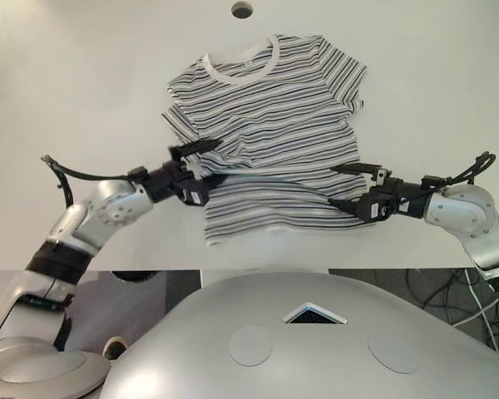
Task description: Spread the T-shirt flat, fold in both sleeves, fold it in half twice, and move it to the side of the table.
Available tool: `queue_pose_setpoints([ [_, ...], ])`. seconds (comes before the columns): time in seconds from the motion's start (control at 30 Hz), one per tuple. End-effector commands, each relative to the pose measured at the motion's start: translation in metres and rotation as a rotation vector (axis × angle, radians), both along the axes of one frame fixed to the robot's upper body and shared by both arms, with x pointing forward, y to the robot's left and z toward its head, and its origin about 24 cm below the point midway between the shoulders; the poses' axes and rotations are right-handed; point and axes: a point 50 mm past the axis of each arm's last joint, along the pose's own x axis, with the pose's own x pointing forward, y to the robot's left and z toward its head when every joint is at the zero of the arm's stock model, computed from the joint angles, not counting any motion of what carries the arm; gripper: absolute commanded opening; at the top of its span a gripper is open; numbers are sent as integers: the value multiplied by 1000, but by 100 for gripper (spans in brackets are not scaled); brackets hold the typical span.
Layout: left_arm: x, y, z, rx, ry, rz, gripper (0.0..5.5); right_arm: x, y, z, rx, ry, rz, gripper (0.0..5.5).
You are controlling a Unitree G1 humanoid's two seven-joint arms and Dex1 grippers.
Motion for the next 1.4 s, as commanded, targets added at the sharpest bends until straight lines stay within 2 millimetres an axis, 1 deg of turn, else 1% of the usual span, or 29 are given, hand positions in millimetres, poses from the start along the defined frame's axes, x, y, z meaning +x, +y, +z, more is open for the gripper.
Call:
queue_pose_setpoints([
  [0.03, 3, -12, 49, -348, 112, -18, 394, -6, -5, -13, -85, 68, 7, 353],
  [0.1, 9, -11, 60, -430, 127, -5, 394, -5, -6, -13, -89, 65, 3, 353],
  [0.23, 12, -8, 78, -544, 190, -34, 394, -8, -5, -14, -86, 61, 4, 353],
  [0.27, 16, -7, 84, -573, 180, -27, 394, -8, -4, -14, -81, 60, 5, 353],
  [0.33, 36, -5, 88, -592, 109, 75, 394, -8, -1, -14, -74, 59, 7, 353],
  [0.37, 49, -3, 82, -546, 60, 157, 394, -8, -1, -15, -72, 58, 7, 353],
  [0.4, 60, -1, 73, -452, -3, 228, 394, -8, 0, -16, -69, 57, 8, 353],
  [0.43, 69, 1, 59, -319, -71, 282, 394, -8, 1, -16, -66, 56, 9, 353],
  [0.5, 76, 2, 36, -111, -163, 303, 394, -9, 3, -16, -60, 53, 10, 353],
  [0.53, 78, 3, 28, -35, -196, 303, 394, -9, 3, -16, -56, 50, 10, 353],
  [0.6, 82, 6, 18, 53, -242, 315, 394, -10, 5, -17, -47, 47, 8, 353],
  [0.7, 96, 10, 6, 132, -294, 348, 394, -11, 10, -20, -31, 42, 8, 353],
  [0.8, 106, 11, -11, 196, -299, 368, 394, -12, 16, -20, -19, 37, 19, 353],
  [0.93, 116, 4, -31, 270, -285, 348, 394, -16, 22, -20, -5, 34, 38, 353],
  [1.03, 122, -2, -45, 347, -268, 309, 394, -23, 29, -17, 10, 34, 69, 353],
  [1.1, 123, -2, -51, 382, -264, 291, 394, -25, 30, -14, 14, 33, 78, 353],
  [1.27, 123, 6, -59, 466, -245, 260, 394, -30, 19, -10, -25, 38, 65, 353],
  [1.37, 122, 4, -60, 461, -246, 245, 394, -29, 19, -7, -21, 27, 63, 353],
  [1.4, 122, 2, -61, 451, -246, 242, 394, -26, 18, -5, -13, 14, 49, 353],
])
